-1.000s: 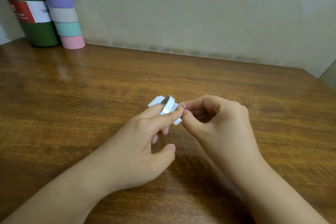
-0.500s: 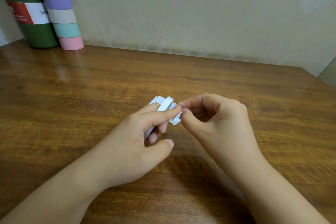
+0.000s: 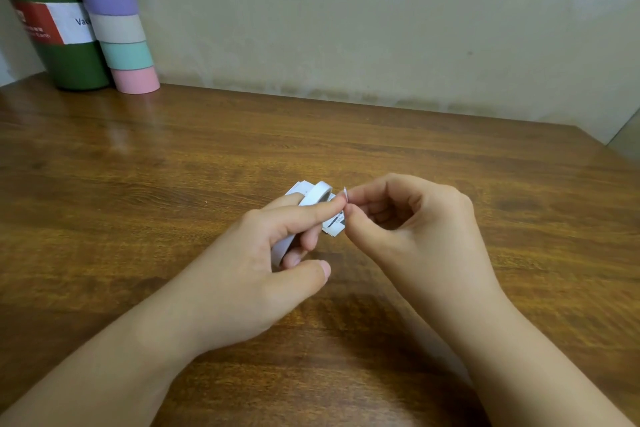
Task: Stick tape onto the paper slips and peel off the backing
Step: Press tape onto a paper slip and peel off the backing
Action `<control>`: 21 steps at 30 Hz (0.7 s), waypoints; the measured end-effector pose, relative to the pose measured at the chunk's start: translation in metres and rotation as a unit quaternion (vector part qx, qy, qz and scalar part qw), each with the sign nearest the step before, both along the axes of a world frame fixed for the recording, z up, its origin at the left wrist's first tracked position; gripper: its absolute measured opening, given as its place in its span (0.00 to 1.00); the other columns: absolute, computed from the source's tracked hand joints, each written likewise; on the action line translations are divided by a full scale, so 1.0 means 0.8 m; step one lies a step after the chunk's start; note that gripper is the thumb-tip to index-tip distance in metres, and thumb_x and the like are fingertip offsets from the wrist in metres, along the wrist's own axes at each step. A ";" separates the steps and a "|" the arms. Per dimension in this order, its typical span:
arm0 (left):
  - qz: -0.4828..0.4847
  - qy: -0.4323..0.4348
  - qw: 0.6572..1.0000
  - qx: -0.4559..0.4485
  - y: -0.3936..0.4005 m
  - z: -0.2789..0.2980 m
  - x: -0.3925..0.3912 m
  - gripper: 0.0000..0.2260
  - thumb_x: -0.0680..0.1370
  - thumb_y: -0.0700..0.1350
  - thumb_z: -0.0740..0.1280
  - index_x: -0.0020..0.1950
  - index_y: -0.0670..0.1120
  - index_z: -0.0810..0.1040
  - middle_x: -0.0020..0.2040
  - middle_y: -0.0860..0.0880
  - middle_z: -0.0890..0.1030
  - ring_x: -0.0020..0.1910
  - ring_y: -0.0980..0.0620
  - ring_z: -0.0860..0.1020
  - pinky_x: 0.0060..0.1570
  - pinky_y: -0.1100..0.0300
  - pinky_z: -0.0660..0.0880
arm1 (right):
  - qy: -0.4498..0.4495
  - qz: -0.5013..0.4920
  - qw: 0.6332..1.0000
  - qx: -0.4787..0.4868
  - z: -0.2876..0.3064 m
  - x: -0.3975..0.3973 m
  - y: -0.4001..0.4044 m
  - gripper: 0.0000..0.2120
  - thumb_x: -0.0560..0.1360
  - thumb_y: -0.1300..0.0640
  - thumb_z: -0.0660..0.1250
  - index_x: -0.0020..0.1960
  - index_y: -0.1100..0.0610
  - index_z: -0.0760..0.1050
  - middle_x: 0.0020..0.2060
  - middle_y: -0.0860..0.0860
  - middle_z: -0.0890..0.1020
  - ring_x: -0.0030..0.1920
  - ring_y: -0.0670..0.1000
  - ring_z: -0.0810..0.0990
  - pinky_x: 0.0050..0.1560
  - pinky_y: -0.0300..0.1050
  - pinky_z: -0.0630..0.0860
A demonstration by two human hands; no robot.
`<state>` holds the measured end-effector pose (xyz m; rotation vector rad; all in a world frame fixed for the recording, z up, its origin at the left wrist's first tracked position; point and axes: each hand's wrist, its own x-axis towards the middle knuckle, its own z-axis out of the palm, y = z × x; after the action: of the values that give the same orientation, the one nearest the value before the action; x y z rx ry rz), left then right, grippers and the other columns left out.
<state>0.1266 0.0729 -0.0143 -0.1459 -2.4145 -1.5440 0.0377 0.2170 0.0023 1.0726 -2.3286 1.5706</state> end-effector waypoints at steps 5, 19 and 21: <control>-0.003 -0.002 1.000 0.008 -0.001 0.000 0.000 0.25 0.65 0.53 0.65 0.62 0.66 0.74 0.40 0.56 0.68 0.41 0.45 0.70 0.44 0.60 0.70 | -0.017 0.011 1.000 -0.001 0.001 0.000 0.000 0.01 0.69 0.60 0.73 0.40 0.55 0.83 0.32 0.46 0.83 0.32 0.43 0.80 0.34 0.32 0.75; -0.015 -0.001 0.997 0.074 -0.004 0.006 0.000 0.22 0.64 0.52 0.66 0.58 0.59 0.80 0.37 0.57 0.70 0.37 0.56 0.70 0.40 0.68 0.69 | 0.002 0.008 1.000 0.007 0.003 -0.002 0.003 0.03 0.69 0.61 0.72 0.38 0.55 0.83 0.31 0.45 0.83 0.31 0.43 0.80 0.34 0.31 0.74; -0.012 0.001 0.997 0.079 -0.004 0.007 0.000 0.21 0.64 0.52 0.66 0.57 0.59 0.81 0.36 0.58 0.70 0.37 0.58 0.70 0.41 0.69 0.68 | 0.007 0.006 1.000 0.008 0.003 -0.002 0.003 0.02 0.68 0.61 0.72 0.37 0.55 0.83 0.31 0.45 0.83 0.31 0.43 0.79 0.34 0.29 0.72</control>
<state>0.1265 0.0700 -0.0085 -0.1450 -2.2852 -1.7356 0.0359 0.2191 0.0049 1.1008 -2.3324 1.5466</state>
